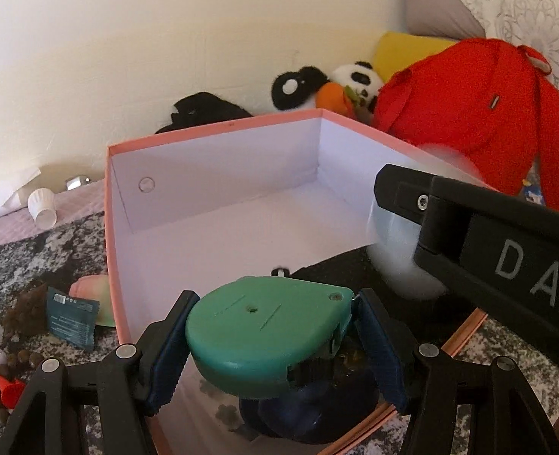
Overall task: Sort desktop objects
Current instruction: 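Release the tape measure and white cap into the pink box with both grippers, then withdraw both grippers from the box back over the bed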
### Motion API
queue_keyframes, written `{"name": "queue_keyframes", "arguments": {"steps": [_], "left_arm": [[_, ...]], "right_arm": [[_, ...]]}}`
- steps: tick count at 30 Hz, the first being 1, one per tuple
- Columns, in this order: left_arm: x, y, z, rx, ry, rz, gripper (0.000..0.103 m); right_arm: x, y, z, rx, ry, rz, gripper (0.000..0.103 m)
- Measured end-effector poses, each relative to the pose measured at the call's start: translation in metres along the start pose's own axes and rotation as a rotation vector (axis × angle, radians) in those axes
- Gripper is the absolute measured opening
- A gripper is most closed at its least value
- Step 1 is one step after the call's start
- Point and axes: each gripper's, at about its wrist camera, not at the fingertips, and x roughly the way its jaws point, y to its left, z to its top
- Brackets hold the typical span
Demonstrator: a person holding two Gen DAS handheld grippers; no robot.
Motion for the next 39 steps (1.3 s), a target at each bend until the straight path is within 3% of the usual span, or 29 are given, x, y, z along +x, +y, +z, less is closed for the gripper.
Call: {"name": "queue_keyframes", "arguments": {"steps": [1, 2, 3, 4, 29, 35, 39], "left_arm": [[0.0, -0.001, 0.0, 0.006, -0.001, -0.007, 0.09], [0.0, -0.001, 0.0, 0.005, -0.005, 0.017, 0.096], [0.0, -0.002, 0.0, 0.016, -0.014, 0.051, 0.099], [-0.001, -0.003, -0.001, 0.024, -0.023, 0.063, 0.102], [-0.001, 0.001, -0.001, 0.018, -0.035, 0.053, 0.102], [-0.012, 0.014, -0.001, -0.039, -0.061, 0.097, 0.102], [-0.02, 0.04, -0.001, -0.135, -0.055, 0.101, 0.102]], "right_arm": [[0.0, -0.003, 0.0, 0.019, -0.002, -0.007, 0.069], [0.0, -0.007, -0.001, 0.045, -0.005, -0.013, 0.094], [0.0, -0.011, -0.001, 0.07, -0.008, -0.02, 0.103], [-0.001, -0.013, 0.0, 0.084, -0.011, -0.019, 0.103], [-0.004, -0.011, 0.001, 0.074, -0.019, -0.035, 0.103], [-0.013, -0.001, 0.001, 0.07, -0.046, -0.017, 0.103], [-0.02, 0.011, -0.001, 0.032, -0.063, -0.021, 0.103]]}}
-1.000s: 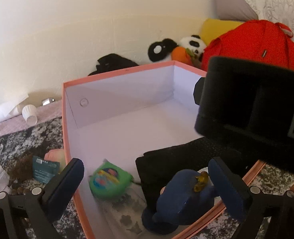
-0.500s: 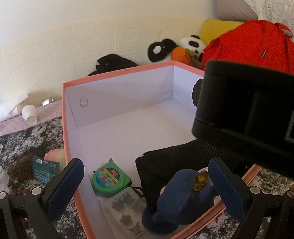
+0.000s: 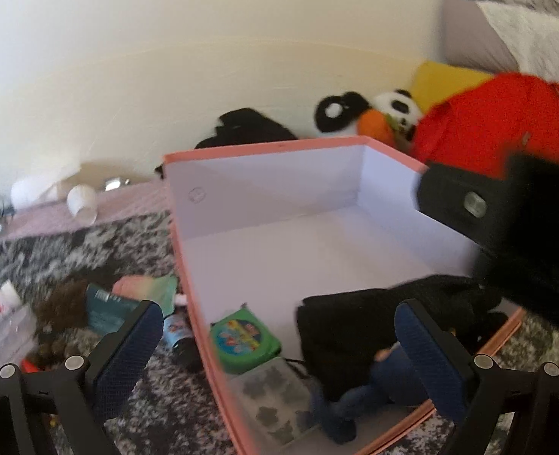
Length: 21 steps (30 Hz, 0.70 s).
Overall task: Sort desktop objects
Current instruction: 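Withdraw both grippers from the box back over the bed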
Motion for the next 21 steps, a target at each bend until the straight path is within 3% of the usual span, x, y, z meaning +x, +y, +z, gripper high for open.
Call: {"name": "queue_keyframes", "arguments": {"steps": [8, 11, 21], "left_arm": [[-0.012, 0.052, -0.002, -0.123, 0.011, 0.075, 0.102], [-0.016, 0.069, -0.005, -0.126, 0.017, 0.115, 0.102], [-0.022, 0.147, -0.028, -0.112, 0.078, 0.348, 0.102]], "right_arm": [[-0.011, 0.022, -0.002, -0.024, -0.013, 0.02, 0.103], [-0.012, 0.031, -0.004, -0.025, -0.009, 0.03, 0.103], [-0.023, 0.08, -0.016, -0.034, 0.01, 0.115, 0.103]]}}
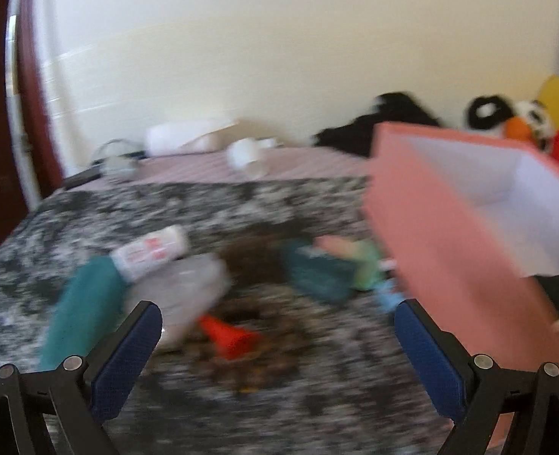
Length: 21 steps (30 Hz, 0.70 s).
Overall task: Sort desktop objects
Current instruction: 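Withdraw both grippers from the box back over the bed, then grasp the teal glasses case with the left gripper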
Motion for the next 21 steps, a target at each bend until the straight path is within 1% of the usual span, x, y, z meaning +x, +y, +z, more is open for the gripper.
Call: {"name": "queue_keyframes", "arguments": {"steps": [4, 8, 11, 12, 14, 15, 18, 21], "left_arm": [[0.013, 0.042, -0.005, -0.033, 0.029, 0.072, 0.102], [0.026, 0.089, -0.01, -0.066, 0.05, 0.142, 0.102], [0.035, 0.118, -0.016, -0.102, 0.073, 0.176, 0.102], [0.04, 0.129, -0.019, -0.125, 0.089, 0.181, 0.102], [0.051, 0.148, -0.028, -0.175, 0.129, 0.166, 0.102], [0.054, 0.152, -0.03, -0.179, 0.144, 0.163, 0.102], [0.065, 0.159, -0.036, -0.15, 0.168, 0.169, 0.102], [0.083, 0.166, -0.045, -0.142, 0.205, 0.166, 0.102]], "right_arm": [[-0.006, 0.034, -0.008, -0.037, 0.008, 0.065, 0.103], [-0.008, 0.073, -0.016, -0.061, 0.052, 0.148, 0.103], [-0.005, 0.108, -0.026, -0.105, 0.078, 0.2, 0.103], [-0.002, 0.118, -0.028, -0.123, 0.084, 0.206, 0.103], [0.006, 0.142, -0.032, -0.188, 0.075, 0.217, 0.103], [0.011, 0.154, -0.034, -0.222, 0.07, 0.222, 0.103], [0.03, 0.178, -0.047, -0.346, 0.056, 0.217, 0.103], [0.057, 0.179, -0.063, -0.384, 0.109, 0.203, 0.103]]}}
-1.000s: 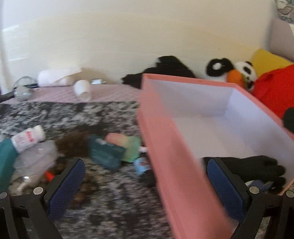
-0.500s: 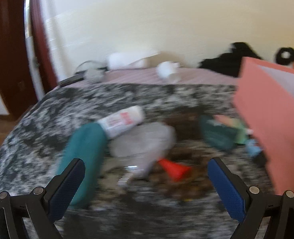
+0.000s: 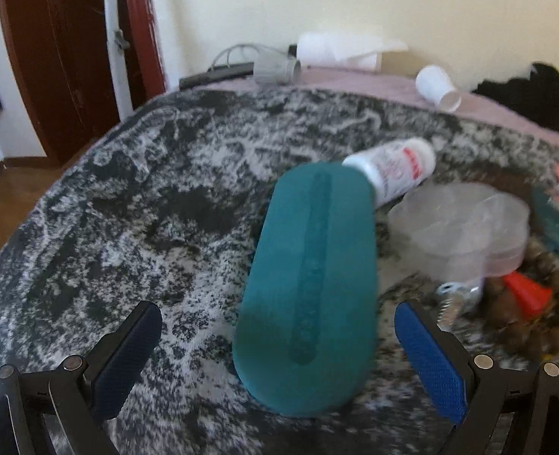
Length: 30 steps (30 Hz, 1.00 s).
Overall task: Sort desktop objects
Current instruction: 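Grasp the teal glasses case with the left gripper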
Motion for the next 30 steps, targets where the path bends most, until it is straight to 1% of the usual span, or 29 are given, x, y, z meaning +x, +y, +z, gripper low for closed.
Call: {"name": "queue_keyframes", "arguments": {"steps": [2, 4, 5, 8, 9, 11, 12, 13, 14, 16, 18, 19, 21, 22, 23, 24, 27, 30], "left_arm": [[0.012, 0.001, -0.001, -0.012, 0.029, -0.022, 0.102], [0.028, 0.0, -0.001, -0.036, 0.077, -0.036, 0.102], [0.034, 0.0, 0.0, -0.051, 0.088, -0.04, 0.102], [0.039, 0.001, 0.006, -0.092, 0.077, -0.038, 0.102], [0.038, -0.001, 0.007, -0.096, 0.072, -0.035, 0.1], [0.035, -0.005, 0.009, -0.098, 0.059, -0.026, 0.075], [0.033, -0.007, 0.01, -0.1, 0.053, -0.021, 0.067], [0.03, -0.008, 0.011, -0.105, 0.05, -0.016, 0.067], [0.028, -0.007, 0.011, -0.114, 0.054, -0.027, 0.067], [0.024, -0.003, 0.011, -0.127, 0.062, -0.044, 0.067], [0.016, 0.003, 0.01, -0.131, 0.059, -0.046, 0.067], [0.01, 0.006, 0.01, -0.133, 0.054, -0.044, 0.067], [-0.006, 0.014, 0.008, -0.145, 0.034, -0.044, 0.067], [-0.013, 0.017, 0.008, -0.15, 0.023, -0.048, 0.067], [-0.022, 0.019, 0.007, -0.156, 0.013, -0.052, 0.067], [-0.03, 0.022, 0.007, -0.156, 0.003, -0.058, 0.067], [-0.051, 0.024, 0.005, -0.132, -0.029, -0.054, 0.067], [-0.063, 0.019, 0.003, -0.08, -0.063, -0.017, 0.067]], "right_arm": [[0.016, -0.008, -0.008, 0.039, 0.052, 0.017, 0.103], [0.032, -0.017, -0.016, 0.086, 0.106, 0.037, 0.103], [0.036, -0.02, -0.018, 0.097, 0.117, 0.04, 0.103], [0.046, -0.027, -0.023, 0.107, 0.143, 0.046, 0.103], [0.048, -0.029, -0.022, 0.108, 0.15, 0.053, 0.103], [0.051, -0.033, -0.023, 0.11, 0.163, 0.065, 0.103], [0.052, -0.035, -0.024, 0.112, 0.168, 0.069, 0.102], [0.053, -0.037, -0.025, 0.113, 0.174, 0.072, 0.102], [0.054, -0.039, -0.025, 0.115, 0.18, 0.076, 0.101], [0.057, -0.044, -0.027, 0.13, 0.201, 0.098, 0.096], [0.065, -0.053, -0.031, 0.2, 0.257, 0.175, 0.089], [0.07, -0.058, -0.034, 0.237, 0.286, 0.216, 0.087], [0.08, -0.066, -0.039, 0.305, 0.335, 0.272, 0.076], [0.083, -0.069, -0.041, 0.327, 0.352, 0.283, 0.071], [0.087, -0.07, -0.042, 0.331, 0.365, 0.275, 0.061], [0.091, -0.07, -0.044, 0.313, 0.381, 0.238, 0.055], [0.103, -0.065, -0.048, 0.262, 0.404, 0.18, 0.053], [0.116, -0.063, -0.055, 0.245, 0.436, 0.142, 0.053]]}}
